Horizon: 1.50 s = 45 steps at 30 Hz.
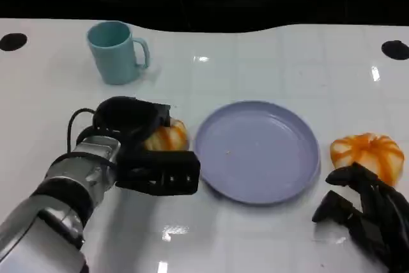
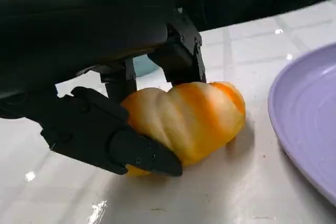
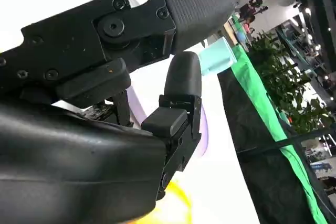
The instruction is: Grasp the bread from the table and place it into the plate.
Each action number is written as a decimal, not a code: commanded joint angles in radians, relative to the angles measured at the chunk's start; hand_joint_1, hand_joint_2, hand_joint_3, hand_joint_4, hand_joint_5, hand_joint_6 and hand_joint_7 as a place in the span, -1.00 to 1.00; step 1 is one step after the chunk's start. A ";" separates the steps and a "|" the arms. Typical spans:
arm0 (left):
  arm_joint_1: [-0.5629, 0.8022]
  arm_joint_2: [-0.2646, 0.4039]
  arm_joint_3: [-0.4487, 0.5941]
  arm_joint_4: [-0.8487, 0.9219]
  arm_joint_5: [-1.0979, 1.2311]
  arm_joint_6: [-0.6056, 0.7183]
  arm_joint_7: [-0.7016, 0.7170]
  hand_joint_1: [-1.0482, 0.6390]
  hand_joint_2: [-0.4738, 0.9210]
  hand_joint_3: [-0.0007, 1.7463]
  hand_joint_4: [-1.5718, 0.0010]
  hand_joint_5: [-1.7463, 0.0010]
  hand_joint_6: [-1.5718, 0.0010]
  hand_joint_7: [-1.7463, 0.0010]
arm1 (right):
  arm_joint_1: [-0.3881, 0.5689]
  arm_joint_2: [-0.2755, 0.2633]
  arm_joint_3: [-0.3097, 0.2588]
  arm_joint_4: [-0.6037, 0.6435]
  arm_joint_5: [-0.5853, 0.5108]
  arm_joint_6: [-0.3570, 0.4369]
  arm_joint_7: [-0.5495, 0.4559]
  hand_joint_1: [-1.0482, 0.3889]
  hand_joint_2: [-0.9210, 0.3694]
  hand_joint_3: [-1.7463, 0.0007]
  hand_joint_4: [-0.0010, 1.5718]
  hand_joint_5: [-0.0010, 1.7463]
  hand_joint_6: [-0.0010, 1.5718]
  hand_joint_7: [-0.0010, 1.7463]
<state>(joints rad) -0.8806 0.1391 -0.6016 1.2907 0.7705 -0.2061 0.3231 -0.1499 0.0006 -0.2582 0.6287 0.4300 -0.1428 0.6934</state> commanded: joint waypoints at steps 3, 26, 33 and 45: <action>0.004 0.021 0.053 -0.028 -0.056 -0.015 0.058 -0.03 1.00 -0.61 -0.02 -1.00 0.31 -1.00 | 0.001 -0.014 -0.005 0.012 0.010 0.016 0.003 -0.27 -1.00 0.84 -0.17 0.77 -0.17 0.31; -0.018 -0.063 0.104 -0.179 -0.117 -0.329 0.135 0.08 0.38 0.47 -0.22 -1.00 0.04 -1.00 | -0.018 -0.027 0.000 0.097 -0.022 -0.095 0.031 -0.27 -1.00 0.73 -0.17 0.71 -0.21 0.30; -0.028 -0.117 0.087 -0.197 -0.105 -0.329 0.096 0.05 0.34 0.49 -0.25 -1.00 0.04 -1.00 | -0.014 -0.024 0.004 0.086 -0.021 -0.094 0.023 -0.30 -1.00 0.74 -0.17 0.74 -0.21 0.35; -0.074 -0.148 0.032 -0.178 -0.074 -0.300 -0.050 -0.01 0.48 0.36 -0.20 -1.00 0.07 -1.00 | -0.009 -0.014 0.011 0.072 -0.022 -0.097 0.014 -0.27 -1.00 0.73 -0.18 0.77 -0.26 0.42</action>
<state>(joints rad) -0.9205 -0.0100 -0.5535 1.1100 0.6800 -0.5116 0.3014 -0.1803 -0.0071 -0.2524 0.7082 0.4196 -0.2414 0.7221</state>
